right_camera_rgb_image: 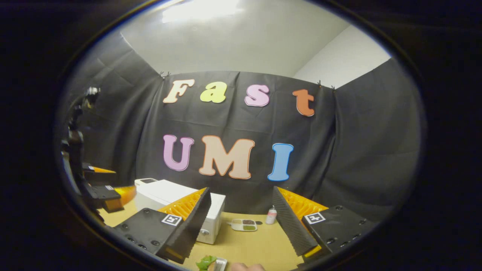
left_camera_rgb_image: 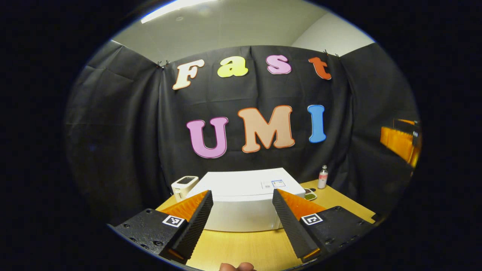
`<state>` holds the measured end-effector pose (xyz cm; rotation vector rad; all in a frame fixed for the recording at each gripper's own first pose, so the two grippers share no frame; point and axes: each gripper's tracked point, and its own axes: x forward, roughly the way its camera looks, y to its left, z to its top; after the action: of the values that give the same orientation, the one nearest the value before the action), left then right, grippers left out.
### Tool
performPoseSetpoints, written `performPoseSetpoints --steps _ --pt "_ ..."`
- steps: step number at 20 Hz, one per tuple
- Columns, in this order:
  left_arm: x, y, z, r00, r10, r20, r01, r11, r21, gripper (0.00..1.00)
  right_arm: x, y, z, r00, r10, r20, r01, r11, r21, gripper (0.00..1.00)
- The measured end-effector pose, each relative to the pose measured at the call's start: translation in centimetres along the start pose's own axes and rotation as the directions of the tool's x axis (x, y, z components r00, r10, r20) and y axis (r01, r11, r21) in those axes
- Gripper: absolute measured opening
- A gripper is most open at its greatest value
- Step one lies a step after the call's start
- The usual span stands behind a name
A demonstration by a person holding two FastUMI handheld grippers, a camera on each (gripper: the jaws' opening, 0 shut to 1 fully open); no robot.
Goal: Open the microwave oven with the left hand, put the food in, and close the microwave oven.
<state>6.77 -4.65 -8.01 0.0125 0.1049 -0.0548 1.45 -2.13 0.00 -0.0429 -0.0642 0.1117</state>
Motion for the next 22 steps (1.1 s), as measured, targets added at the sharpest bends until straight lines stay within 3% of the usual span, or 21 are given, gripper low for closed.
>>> performPoseSetpoints --steps 4,5,7,10,11,12,18,22 --pt "3.0 -2.6 -4.6 0.995 -0.052 -0.08 0.05 0.998 -0.032 0.97 -0.7 -2.5 -0.6 0.999 -0.036 -0.037 0.037 0.999 0.027 0.96" --pt "3.8 -3.3 -5.5 0.994 -0.065 -0.09 0.062 0.997 -0.034 0.97 -0.9 -3.2 -0.1 0.999 -0.05 -0.022 0.05 0.999 0.02 1.0" --pt "5.5 -4.7 -8.1 0.989 -0.093 -0.119 0.091 0.996 -0.023 0.97 -1.5 -5.2 0.6 0.995 -0.098 -0.001 0.098 0.995 -0.001 0.96" --pt "8.2 -6.8 -13.0 0.975 -0.144 -0.166 0.144 0.989 -0.014 0.97 -2.9 -7.6 -0.5 0.987 -0.148 -0.06 0.146 0.988 -0.043 0.96" --pt "8.9 -7.5 -14.5 0.968 -0.167 -0.187 0.163 0.986 -0.036 0.97 -3.3 -8.3 -0.6 0.983 -0.167 -0.075 0.162 0.985 -0.059 1.0" --pt "9.7 -8.1 -15.6 0.964 -0.181 -0.197 0.17 0.983 -0.071 0.98 -3.6 -8.9 -0.7 0.98 -0.178 -0.089 0.173 0.983 -0.067 0.96" --pt "14.3 -9.0 -20.0 0.951 -0.169 -0.258 0.15 0.984 -0.095 0.98 -5.1 -11.3 -0.7 0.955 -0.254 -0.154 0.241 0.965 -0.1 0.96" --pt "15.9 -10.0 -21.4 0.945 -0.179 -0.272 0.165 0.983 -0.076 0.98 -5.4 -10.6 -0.4 0.954 -0.254 -0.156 0.227 0.958 -0.176 1.0"
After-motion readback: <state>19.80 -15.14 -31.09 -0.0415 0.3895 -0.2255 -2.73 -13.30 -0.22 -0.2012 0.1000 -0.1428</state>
